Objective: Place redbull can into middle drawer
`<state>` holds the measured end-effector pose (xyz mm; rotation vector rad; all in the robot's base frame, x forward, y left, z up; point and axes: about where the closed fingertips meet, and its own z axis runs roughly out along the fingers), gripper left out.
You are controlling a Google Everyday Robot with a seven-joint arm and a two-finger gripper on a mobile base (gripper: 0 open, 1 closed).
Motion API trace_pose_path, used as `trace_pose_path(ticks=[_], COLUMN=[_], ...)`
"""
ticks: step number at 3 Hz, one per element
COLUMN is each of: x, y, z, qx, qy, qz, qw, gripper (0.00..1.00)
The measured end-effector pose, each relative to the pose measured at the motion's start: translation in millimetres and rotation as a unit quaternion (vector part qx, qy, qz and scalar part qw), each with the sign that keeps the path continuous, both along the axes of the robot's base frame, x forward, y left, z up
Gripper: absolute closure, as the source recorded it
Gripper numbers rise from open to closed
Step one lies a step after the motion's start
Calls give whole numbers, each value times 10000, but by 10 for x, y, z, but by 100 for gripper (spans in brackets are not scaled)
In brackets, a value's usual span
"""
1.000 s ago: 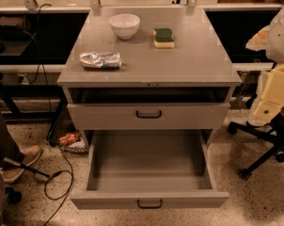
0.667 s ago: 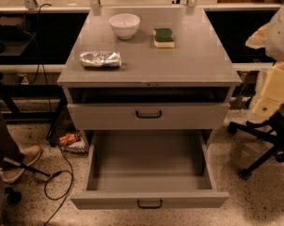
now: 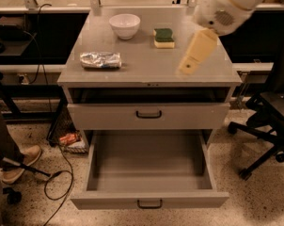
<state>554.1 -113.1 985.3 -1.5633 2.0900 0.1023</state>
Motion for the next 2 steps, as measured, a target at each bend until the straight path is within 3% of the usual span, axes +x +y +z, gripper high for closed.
trace_pose_path(ticks=[1,2], x=[251,251], y=[378,378], z=[-46,-46], qx=[610,610], qy=[171,171], qz=[-141,-141], qw=[9979,9979], gripper=[0,0])
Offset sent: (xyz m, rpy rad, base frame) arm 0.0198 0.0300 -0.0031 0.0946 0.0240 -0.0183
